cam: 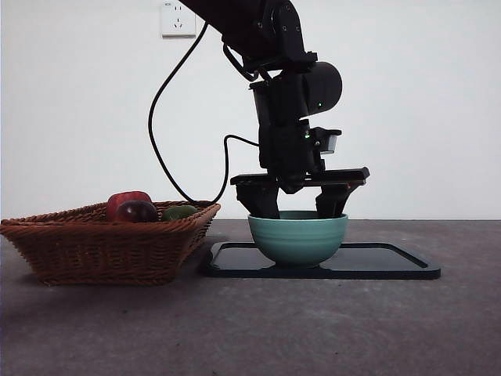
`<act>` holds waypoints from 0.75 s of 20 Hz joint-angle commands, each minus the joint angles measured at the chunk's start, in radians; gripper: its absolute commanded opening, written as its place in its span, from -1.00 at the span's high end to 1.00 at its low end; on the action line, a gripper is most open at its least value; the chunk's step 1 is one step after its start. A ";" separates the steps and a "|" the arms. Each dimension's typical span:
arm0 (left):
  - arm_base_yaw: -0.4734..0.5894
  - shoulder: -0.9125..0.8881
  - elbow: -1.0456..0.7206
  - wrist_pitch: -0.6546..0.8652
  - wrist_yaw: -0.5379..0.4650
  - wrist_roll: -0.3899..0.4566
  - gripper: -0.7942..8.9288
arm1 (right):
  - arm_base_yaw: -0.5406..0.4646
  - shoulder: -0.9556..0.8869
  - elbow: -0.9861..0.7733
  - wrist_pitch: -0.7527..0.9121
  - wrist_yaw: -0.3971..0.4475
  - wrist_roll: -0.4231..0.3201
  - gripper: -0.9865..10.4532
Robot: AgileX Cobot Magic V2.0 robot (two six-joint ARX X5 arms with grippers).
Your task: Pick up the wifruite, put it on the bowl, pick up the plate, put it on desk
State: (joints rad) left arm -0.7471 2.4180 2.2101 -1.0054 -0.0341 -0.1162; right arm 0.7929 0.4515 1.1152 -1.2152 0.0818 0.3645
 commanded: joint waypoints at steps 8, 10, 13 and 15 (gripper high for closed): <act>0.008 0.029 0.080 -0.030 0.001 0.011 0.34 | 0.010 0.002 0.011 0.011 0.001 -0.005 -0.15; 0.010 0.029 0.150 -0.086 0.001 0.011 0.34 | 0.010 0.002 0.011 0.011 0.001 -0.005 -0.15; 0.010 0.028 0.293 -0.204 0.002 0.010 0.34 | 0.010 0.002 0.011 0.011 0.001 -0.005 -0.15; 0.010 0.026 0.383 -0.286 0.002 0.010 0.34 | 0.010 0.002 0.011 0.011 0.001 -0.005 -0.15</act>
State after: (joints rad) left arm -0.7288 2.4218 2.5511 -1.2846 -0.0341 -0.1162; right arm 0.7929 0.4515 1.1152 -1.2152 0.0818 0.3645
